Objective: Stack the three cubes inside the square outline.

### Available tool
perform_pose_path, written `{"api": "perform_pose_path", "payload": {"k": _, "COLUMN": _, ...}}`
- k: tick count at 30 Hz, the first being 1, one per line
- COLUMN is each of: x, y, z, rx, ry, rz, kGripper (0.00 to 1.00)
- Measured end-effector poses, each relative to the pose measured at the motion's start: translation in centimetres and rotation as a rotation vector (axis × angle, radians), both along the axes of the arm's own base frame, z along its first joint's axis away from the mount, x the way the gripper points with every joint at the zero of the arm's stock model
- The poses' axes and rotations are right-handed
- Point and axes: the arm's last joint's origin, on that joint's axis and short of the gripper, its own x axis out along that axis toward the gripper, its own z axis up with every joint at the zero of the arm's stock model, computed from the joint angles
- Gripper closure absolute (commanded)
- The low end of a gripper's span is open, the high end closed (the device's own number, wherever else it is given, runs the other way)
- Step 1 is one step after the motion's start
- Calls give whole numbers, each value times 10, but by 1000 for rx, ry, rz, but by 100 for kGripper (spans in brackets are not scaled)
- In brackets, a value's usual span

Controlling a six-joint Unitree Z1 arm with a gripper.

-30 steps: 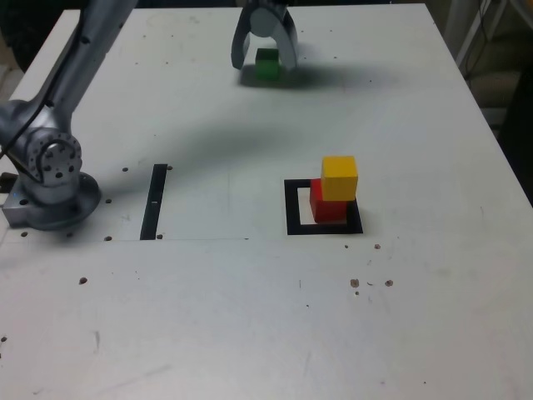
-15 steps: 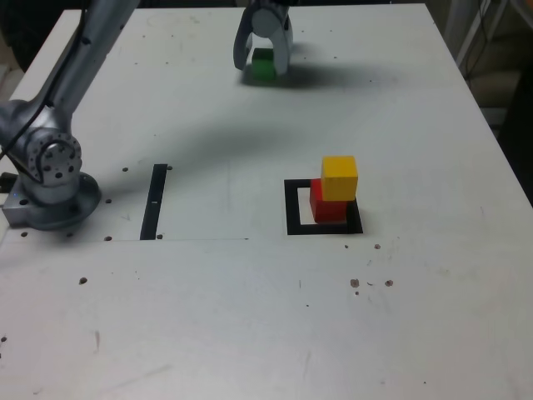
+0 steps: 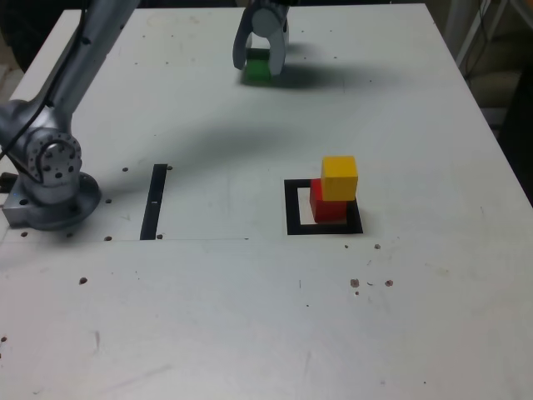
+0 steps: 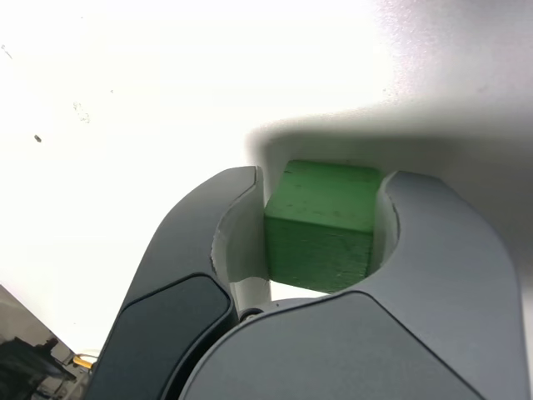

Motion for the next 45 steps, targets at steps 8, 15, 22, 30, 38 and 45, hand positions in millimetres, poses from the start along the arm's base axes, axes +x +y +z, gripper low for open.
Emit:
{"api": "perform_pose_path", "payload": {"k": 8, "x": 14, "y": -26, "z": 23, "rx": 57, "ry": -15, "rz": -33, "kGripper": 67}}
{"api": "perform_pose_path", "payload": {"k": 15, "x": 20, "y": -67, "z": 55, "rx": 92, "ry": -46, "rz": -61, "kGripper": 67}}
{"api": "perform_pose_path", "payload": {"k": 22, "x": 27, "y": -121, "z": 78, "rx": 116, "ry": -64, "rz": -116, "kGripper": 67}}
{"api": "perform_pose_path", "payload": {"k": 30, "x": 29, "y": -178, "z": 96, "rx": 134, "ry": -79, "rz": -161, "kGripper": 67}}
{"api": "perform_pose_path", "payload": {"k": 38, "x": 31, "y": -229, "z": 110, "rx": 134, "ry": -118, "rz": -160, "kGripper": 67}}
{"api": "perform_pose_path", "payload": {"k": 45, "x": 29, "y": -259, "z": 118, "rx": 142, "ry": -136, "rz": -155, "kGripper": 70}}
